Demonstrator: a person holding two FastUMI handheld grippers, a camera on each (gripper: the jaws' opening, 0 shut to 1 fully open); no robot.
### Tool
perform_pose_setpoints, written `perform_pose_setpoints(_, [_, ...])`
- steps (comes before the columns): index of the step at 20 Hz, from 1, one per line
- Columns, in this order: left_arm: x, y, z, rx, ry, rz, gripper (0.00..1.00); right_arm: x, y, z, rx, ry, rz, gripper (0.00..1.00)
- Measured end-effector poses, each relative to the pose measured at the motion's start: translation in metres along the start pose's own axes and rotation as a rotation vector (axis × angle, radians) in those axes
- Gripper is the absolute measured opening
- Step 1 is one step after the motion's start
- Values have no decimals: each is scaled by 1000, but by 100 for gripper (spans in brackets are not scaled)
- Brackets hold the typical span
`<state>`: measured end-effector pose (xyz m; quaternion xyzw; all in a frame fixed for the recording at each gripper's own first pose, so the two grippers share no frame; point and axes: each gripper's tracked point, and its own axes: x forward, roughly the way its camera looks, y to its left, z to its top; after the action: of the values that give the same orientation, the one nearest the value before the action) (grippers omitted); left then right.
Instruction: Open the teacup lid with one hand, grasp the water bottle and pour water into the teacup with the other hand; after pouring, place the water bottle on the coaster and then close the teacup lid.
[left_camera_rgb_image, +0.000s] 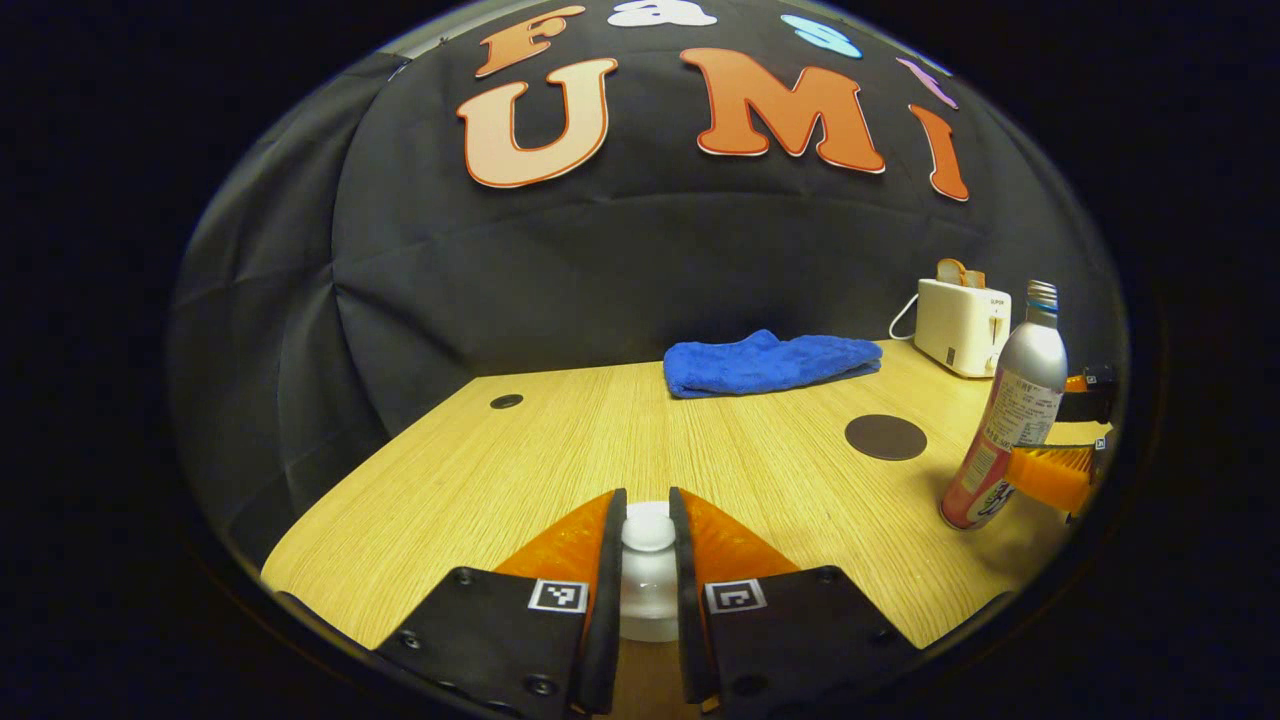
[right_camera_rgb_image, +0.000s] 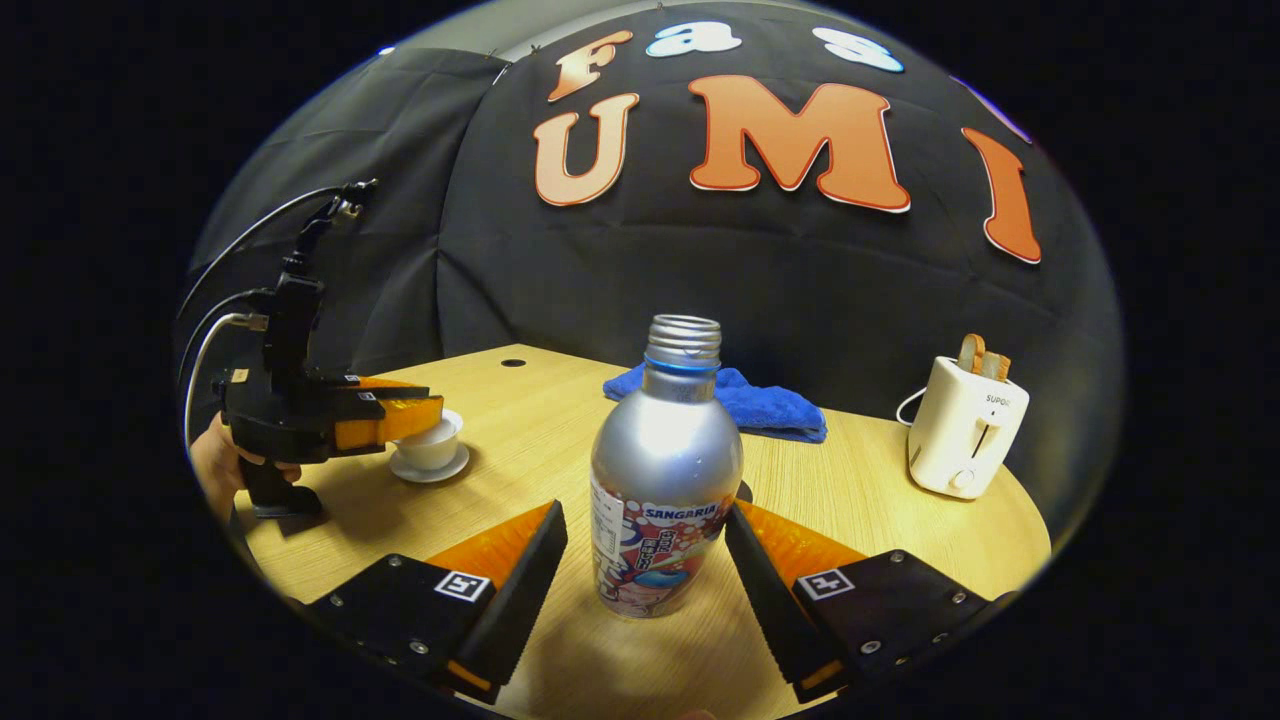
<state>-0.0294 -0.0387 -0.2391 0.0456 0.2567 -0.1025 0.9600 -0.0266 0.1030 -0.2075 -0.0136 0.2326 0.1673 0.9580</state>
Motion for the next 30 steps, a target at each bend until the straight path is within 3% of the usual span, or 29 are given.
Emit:
perform_pose_setpoints(6, [-4,2,9,-36,-41,-1,28,11,0,-8,-49,63,-17,95])
perform_pose_setpoints(10, [-9,5,23,-38,-87,16,28,14,-1,-5,-43,88,-12,83])
perform_pose_setpoints(13, [-14,19,30,-37,-106,36,28,13,1,8,-104,80,-22,81])
perform_pose_setpoints(15, [-18,28,35,-35,-120,54,28,13,-1,20,-172,63,-40,81])
perform_pose_setpoints(16, [-22,33,37,-34,-125,64,23,13,-2,25,-212,59,-48,81])
perform_pose_setpoints(17, [-24,39,38,-34,-132,75,28,14,-2,31,-255,51,-58,81])
perform_pose_setpoints(20, [-34,63,43,-52,-150,113,28,19,-2,54,-414,27,-96,81])
perform_pose_setpoints(21, [-38,71,44,-60,-156,125,23,21,-1,60,-451,22,-96,81])
perform_pose_setpoints(22, [-41,78,44,-64,-159,138,28,25,1,63,-488,24,-95,81])
perform_pose_setpoints(30, [-61,139,36,-97,-165,231,28,42,23,93,-808,-10,-113,80])
